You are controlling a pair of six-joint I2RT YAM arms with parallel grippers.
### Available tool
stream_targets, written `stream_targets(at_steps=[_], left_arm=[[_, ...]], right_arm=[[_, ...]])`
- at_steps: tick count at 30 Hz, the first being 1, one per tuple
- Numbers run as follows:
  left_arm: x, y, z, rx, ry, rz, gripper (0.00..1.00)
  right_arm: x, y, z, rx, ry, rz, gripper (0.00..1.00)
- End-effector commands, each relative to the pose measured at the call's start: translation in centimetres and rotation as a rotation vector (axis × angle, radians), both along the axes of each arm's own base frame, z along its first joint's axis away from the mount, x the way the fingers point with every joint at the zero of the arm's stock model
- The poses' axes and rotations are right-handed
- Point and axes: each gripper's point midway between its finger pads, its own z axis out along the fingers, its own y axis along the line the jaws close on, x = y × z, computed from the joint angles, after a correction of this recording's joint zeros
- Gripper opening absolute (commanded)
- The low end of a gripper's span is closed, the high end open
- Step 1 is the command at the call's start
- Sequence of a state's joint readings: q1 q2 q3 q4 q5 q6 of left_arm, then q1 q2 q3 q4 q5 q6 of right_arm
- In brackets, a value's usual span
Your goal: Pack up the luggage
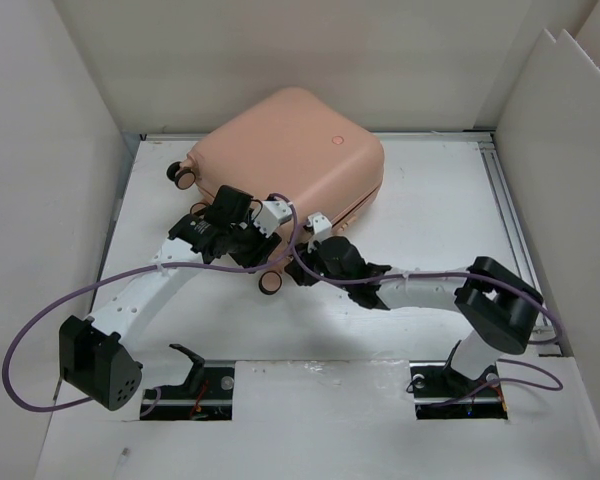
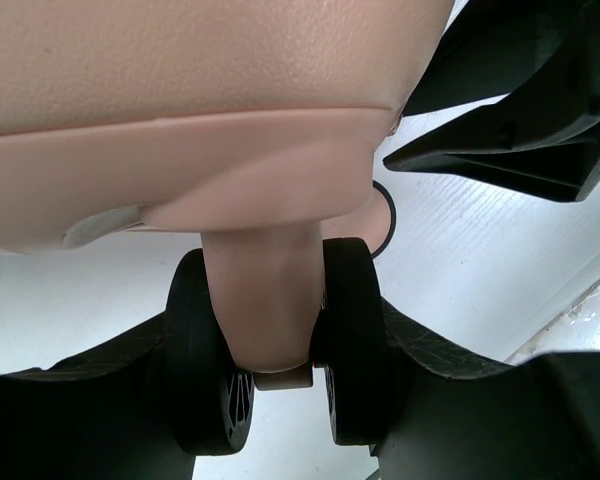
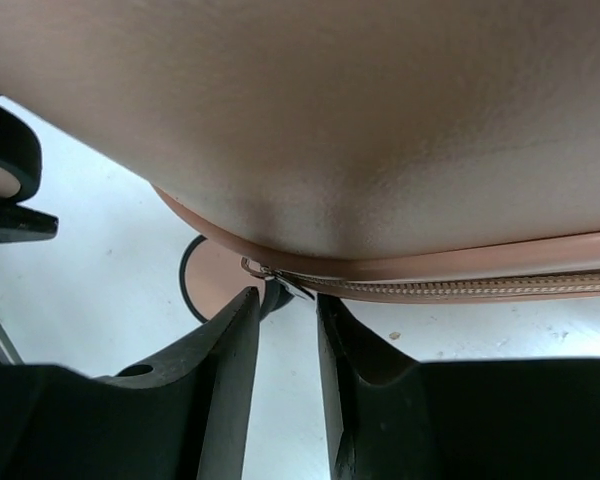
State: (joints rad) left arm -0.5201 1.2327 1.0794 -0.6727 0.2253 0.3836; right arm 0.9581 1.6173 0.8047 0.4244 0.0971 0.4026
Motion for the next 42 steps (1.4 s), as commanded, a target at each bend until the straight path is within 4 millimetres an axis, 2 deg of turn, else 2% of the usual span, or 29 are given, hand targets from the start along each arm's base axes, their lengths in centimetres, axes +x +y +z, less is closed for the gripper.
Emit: stream_targets(at_steps=[1,3,4,6,15,17,20,21,22,27,28,29,32,36,40,42], left_arm=[[0.1,-1.5,2.4,-0.085,-0.072,-0.052,0.0],[0.1,-1.5,2.4,-0.085,-0.072,-0.052,0.0],[0.1,-1.5,2.4,-0.085,-0.072,-0.052,0.0],[0.1,-1.5,2.4,-0.085,-0.072,-0.052,0.0],[-0.2,-1.6,2.0,-0.087,-0.061,-0.057,0.0],[-0.2,-1.6,2.0,-0.087,-0.061,-0.057,0.0],[-0.2,-1.6,2.0,-0.087,-0.061,-0.057,0.0],[-0.2,-1.6,2.0,-0.087,-0.061,-0.057,0.0],[-0.2,-1.6,2.0,-0.087,-0.061,-0.057,0.0],[-0.3,-1.5,1.7,-0.082,-0.053,-0.057,0.0],[-0.4,-1.5,1.9,-0.087,-0.061,-0.057,0.0],[-0.3,-1.3,1.9,-0.08,-0.064,-0.052,0.0],[-0.4,-0.8,1.6,-0.056,-0.068,-0.046,0.0],[-0.5,-0.1,1.4,-0.03,-0.073,-0.026,0.0],[-0.4,-0.1,1.4,-0.026,-0.077,-0.033,0.0],[-0.4,-0.1,1.4,-0.026,-0.077,-0.033,0.0]], right_arm=[[2.8,2.7,7.2,0.239,-0.119,-0.075,0.35],[3.2,2.4,7.3,0.256,-0.104,-0.118,0.33],[3.1,2.4,7.3,0.261,-0.1,-0.131,0.28],[3.9,1.7,7.9,0.277,-0.108,-0.198,0.28],[4.0,2.1,8.0,0.279,-0.087,-0.224,0.4],[4.3,1.8,8.1,0.284,-0.085,-0.247,0.4],[4.6,1.2,8.1,0.288,-0.088,-0.285,0.26],[4.6,0.9,7.4,0.267,-0.071,-0.299,0.1],[4.7,0.8,8.0,0.283,-0.062,-0.319,0.01],[5.0,0.0,7.1,0.239,-0.048,-0.367,0.0],[5.2,-1.0,5.6,0.175,-0.026,-0.39,0.0],[5.2,-1.4,5.9,0.162,-0.026,-0.403,0.0],[5.1,-3.0,5.0,0.104,-0.023,-0.45,0.0],[5.2,-6.8,4.8,0.083,-0.03,-0.517,0.0],[5.0,-6.4,5.7,0.06,-0.093,-0.428,0.0],[4.9,-5.4,6.7,0.101,-0.13,-0.368,0.0]])
